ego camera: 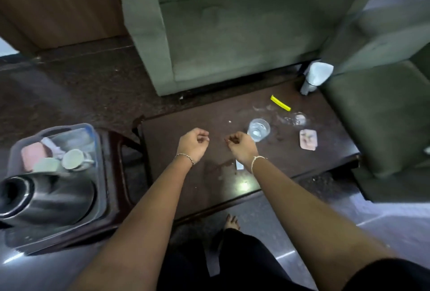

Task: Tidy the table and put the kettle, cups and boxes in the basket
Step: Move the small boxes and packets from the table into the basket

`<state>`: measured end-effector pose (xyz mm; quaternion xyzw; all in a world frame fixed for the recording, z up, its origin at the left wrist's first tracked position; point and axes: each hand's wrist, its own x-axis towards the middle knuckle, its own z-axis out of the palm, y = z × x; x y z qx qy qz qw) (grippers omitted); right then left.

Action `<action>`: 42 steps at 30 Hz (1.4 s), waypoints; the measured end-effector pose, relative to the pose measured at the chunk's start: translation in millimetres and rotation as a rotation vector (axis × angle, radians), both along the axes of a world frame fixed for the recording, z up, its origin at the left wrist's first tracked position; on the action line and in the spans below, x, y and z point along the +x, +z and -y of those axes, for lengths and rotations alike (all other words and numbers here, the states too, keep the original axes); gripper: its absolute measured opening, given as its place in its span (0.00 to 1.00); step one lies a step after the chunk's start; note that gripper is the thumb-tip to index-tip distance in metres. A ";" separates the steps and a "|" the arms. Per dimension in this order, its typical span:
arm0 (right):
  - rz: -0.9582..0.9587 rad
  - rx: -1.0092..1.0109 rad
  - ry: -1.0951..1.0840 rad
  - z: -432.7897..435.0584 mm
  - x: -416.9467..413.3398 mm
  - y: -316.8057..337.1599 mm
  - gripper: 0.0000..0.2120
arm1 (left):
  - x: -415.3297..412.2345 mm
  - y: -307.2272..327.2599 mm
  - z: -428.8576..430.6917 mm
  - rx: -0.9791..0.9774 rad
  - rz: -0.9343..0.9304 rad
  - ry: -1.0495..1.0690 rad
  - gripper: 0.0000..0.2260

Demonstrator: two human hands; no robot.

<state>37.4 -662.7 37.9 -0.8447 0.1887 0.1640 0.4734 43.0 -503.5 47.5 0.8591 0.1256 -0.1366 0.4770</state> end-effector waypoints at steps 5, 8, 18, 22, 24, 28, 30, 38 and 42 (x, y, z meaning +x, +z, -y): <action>-0.099 -0.009 -0.086 69.1 -20.2 -17.6 0.08 | -13.2 -20.5 55.5 0.033 -0.105 -0.059 0.06; -0.157 -0.034 -0.110 93.0 -29.1 -33.4 0.09 | -15.9 -40.2 72.5 0.056 -0.159 -0.083 0.05; -0.115 -0.512 0.539 97.3 -33.9 -120.4 0.22 | -16.6 -124.2 79.3 0.094 -0.316 -0.015 0.09; -0.081 -0.531 0.660 87.7 -23.7 -159.5 0.30 | -24.0 -153.8 93.2 0.029 -0.387 0.000 0.05; -0.069 -0.591 0.731 84.7 -19.0 -175.9 0.33 | -26.5 -165.5 96.8 0.019 -0.400 0.004 0.05; -0.013 -0.711 0.832 84.1 -11.5 -199.1 0.31 | -28.4 -182.0 99.6 0.017 -0.416 0.008 0.04; 0.014 -0.731 0.842 82.8 -8.2 -203.0 0.30 | -28.3 -186.4 99.2 0.005 -0.424 0.008 0.04; 0.005 -0.640 0.693 83.3 -1.8 -199.4 0.18 | -22.6 -180.2 88.9 -0.084 -0.455 0.077 0.04; -0.074 -0.356 0.323 87.7 -8.6 -185.3 0.23 | -14.2 -165.4 89.7 -0.145 -0.493 0.130 0.04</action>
